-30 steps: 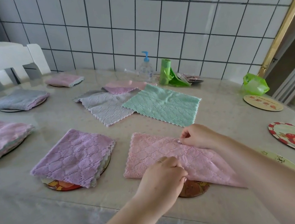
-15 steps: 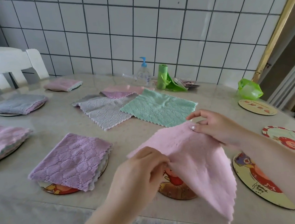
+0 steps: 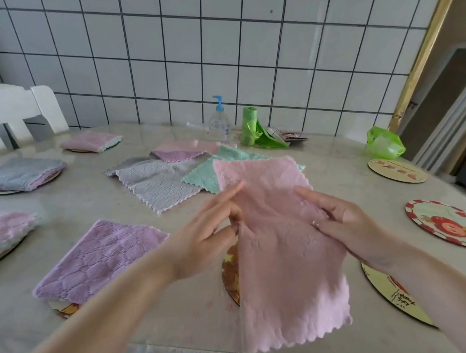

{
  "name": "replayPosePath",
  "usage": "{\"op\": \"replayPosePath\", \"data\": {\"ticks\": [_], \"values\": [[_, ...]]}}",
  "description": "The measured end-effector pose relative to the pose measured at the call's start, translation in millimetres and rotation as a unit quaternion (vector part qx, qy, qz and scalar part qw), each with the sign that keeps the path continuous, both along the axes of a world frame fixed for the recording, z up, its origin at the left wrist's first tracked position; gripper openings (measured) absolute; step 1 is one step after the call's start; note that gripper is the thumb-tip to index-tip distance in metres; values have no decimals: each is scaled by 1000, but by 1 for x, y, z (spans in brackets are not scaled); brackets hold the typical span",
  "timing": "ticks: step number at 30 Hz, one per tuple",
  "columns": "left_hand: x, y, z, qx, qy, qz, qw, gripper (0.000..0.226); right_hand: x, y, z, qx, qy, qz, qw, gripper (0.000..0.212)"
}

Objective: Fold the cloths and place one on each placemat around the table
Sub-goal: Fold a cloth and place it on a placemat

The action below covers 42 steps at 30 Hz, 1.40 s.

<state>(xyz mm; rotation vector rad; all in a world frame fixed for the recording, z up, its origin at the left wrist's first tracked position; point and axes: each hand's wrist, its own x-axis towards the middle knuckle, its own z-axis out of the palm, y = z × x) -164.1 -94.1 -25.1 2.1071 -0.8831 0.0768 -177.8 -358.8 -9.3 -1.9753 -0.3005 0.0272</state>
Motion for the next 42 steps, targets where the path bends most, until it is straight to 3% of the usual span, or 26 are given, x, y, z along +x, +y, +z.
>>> {"op": "replayPosePath", "data": {"ticks": [7, 12, 17, 22, 28, 32, 35, 38, 42], "values": [[71, -9, -30, 251, 37, -10, 967, 18, 23, 2, -51, -86, 57, -89, 991, 54], [55, -4, -37, 361, -58, 19, 930, 39, 15, -7, -51, -42, 51, -78, 995, 58], [28, -2, -38, 429, -162, -31, 888, 63, -10, -27, -54, -134, -39, 10, 990, 73], [17, 3, -48, 430, -145, -49, 890, 74, -29, -31, -68, -195, -141, 45, 970, 75], [14, -4, -50, 397, -145, -61, 904, 70, -25, -27, -85, -285, -226, 51, 930, 58], [16, -11, -50, 275, -153, -110, 943, 51, -23, -21, -83, -269, -265, 22, 926, 53], [8, -5, -40, 191, -120, -112, 968, 39, -33, -21, -72, -240, -283, 29, 928, 32], [-3, 1, -44, 216, -175, -128, 952, 37, -43, -24, -70, -278, -309, 42, 909, 30], [-11, 6, -65, 263, -245, -116, 926, 49, -45, -28, -81, -364, -313, 33, 876, 53]]}}
